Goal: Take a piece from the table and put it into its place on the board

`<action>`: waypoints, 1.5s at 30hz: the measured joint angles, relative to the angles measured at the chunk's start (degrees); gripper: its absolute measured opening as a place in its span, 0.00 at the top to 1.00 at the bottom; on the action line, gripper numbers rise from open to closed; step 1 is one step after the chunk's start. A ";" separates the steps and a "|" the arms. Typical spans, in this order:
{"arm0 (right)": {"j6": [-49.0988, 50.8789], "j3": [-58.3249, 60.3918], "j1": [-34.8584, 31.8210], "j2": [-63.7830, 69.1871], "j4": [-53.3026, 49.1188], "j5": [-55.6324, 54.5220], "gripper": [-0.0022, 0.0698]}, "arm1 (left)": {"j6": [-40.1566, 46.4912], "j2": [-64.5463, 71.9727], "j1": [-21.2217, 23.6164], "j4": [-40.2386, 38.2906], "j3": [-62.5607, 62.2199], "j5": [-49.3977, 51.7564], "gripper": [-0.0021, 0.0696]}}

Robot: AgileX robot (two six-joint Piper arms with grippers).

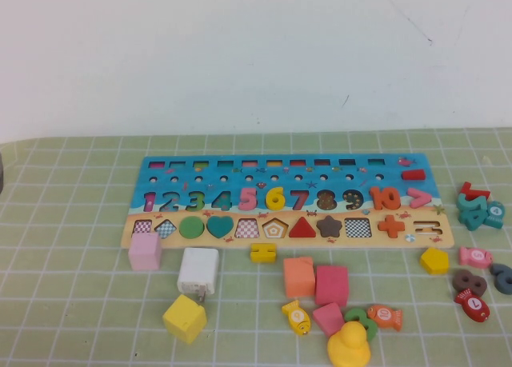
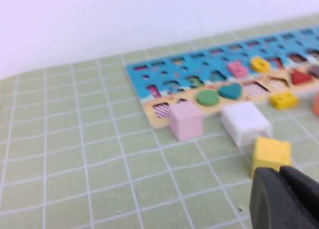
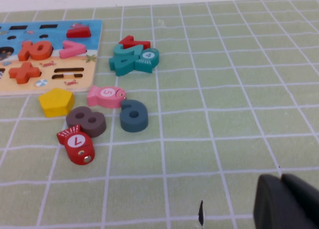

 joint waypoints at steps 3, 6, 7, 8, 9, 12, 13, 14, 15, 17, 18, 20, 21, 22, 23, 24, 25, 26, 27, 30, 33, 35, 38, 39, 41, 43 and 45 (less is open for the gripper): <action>0.00 0.00 0.00 0.00 0.00 0.00 0.97 | -5.32 -1.17 3.10 1.40 6.23 -5.95 0.97; 0.00 0.00 0.00 0.00 0.00 0.00 0.97 | -9.64 -1.17 7.92 0.22 11.43 -10.59 0.97; 0.00 0.00 0.00 0.00 0.00 0.00 0.97 | -10.22 -1.17 9.80 -0.81 12.92 -12.17 0.97; 0.00 0.00 0.00 0.00 0.00 0.00 0.97 | -10.48 -1.17 11.63 -1.64 14.10 -13.54 0.97; 0.00 0.00 0.00 0.00 0.00 0.00 0.97 | -10.49 -1.17 13.38 -2.54 15.28 -15.12 0.97; 0.00 0.00 0.00 0.00 0.00 0.00 0.97 | -10.25 -1.17 17.47 -3.86 16.24 -17.75 0.97; 0.00 0.00 0.00 0.00 0.00 0.00 0.97 | -10.13 -1.17 18.51 -4.15 16.36 -17.86 0.97; 0.00 0.00 0.00 0.00 0.00 0.00 0.97 | -9.64 -1.17 19.20 -4.30 16.36 -17.98 0.97; 0.00 0.00 0.00 0.00 0.00 0.00 0.97 | -8.37 -1.17 19.88 -4.57 16.36 -18.23 0.97; 0.00 0.00 0.00 0.00 0.00 0.00 0.97 | -4.93 -1.17 20.53 -5.89 16.36 -18.37 0.97; 0.00 0.00 0.00 0.00 0.00 0.00 0.97 | -2.31 -1.17 20.51 -7.09 16.36 -18.37 0.97; 0.00 0.00 0.00 0.00 0.00 0.00 0.97 | 3.51 -1.17 20.51 -10.44 16.36 -18.37 0.97; 0.00 0.00 0.00 0.00 0.00 0.00 0.97 | 6.20 -1.17 20.51 -12.09 16.36 -18.01 0.97; 0.00 0.00 0.00 0.00 0.00 0.00 0.97 | 8.21 -1.17 20.41 -13.28 16.36 -17.32 0.97; 0.00 0.00 0.00 0.00 0.00 0.00 0.97 | 9.24 -1.17 20.27 -13.89 16.36 -16.63 0.97; 0.00 0.00 0.00 0.00 0.00 0.00 0.97 | 10.21 -1.17 19.96 -14.38 16.36 -15.85 0.97; 0.00 0.00 0.00 0.00 0.00 0.00 0.97 | 10.73 -1.17 19.41 -14.75 16.36 -15.32 0.97; 0.00 0.00 0.00 0.00 0.00 0.00 0.97 | 11.18 -1.17 18.84 -14.78 16.36 -15.04 0.97; 0.00 0.00 0.00 0.00 0.00 0.00 0.97 | 11.77 -1.17 18.28 -14.92 16.36 -15.04 0.97; 0.00 0.00 0.00 0.00 0.00 0.00 0.97 | 12.64 -1.17 17.13 -14.92 16.36 -14.95 0.97; 0.00 0.00 0.00 0.00 0.00 0.00 0.97 | 13.01 -1.17 17.02 -15.19 16.36 -14.95 0.97; 0.00 0.00 0.00 0.00 0.00 0.00 0.97 | 13.10 -1.17 17.02 -15.41 16.36 -14.95 0.97; 0.00 0.00 0.00 0.00 0.00 0.00 0.97 | 13.10 -1.17 17.02 -15.53 16.36 -14.95 0.97; 0.00 0.00 0.00 0.00 0.00 0.00 0.97 | 13.10 -1.17 17.02 -15.53 16.36 -14.95 0.97; 0.00 0.00 0.00 0.00 0.11 0.00 0.97 | 13.10 -1.17 17.02 -15.63 16.36 -14.95 0.97; 0.00 0.00 0.00 0.00 0.21 0.00 0.97 | 13.10 -1.17 17.02 -15.63 16.36 -14.95 0.97; 0.00 0.00 0.00 0.00 0.21 0.00 0.97 | 13.10 -1.17 17.02 -15.63 16.36 -14.95 0.97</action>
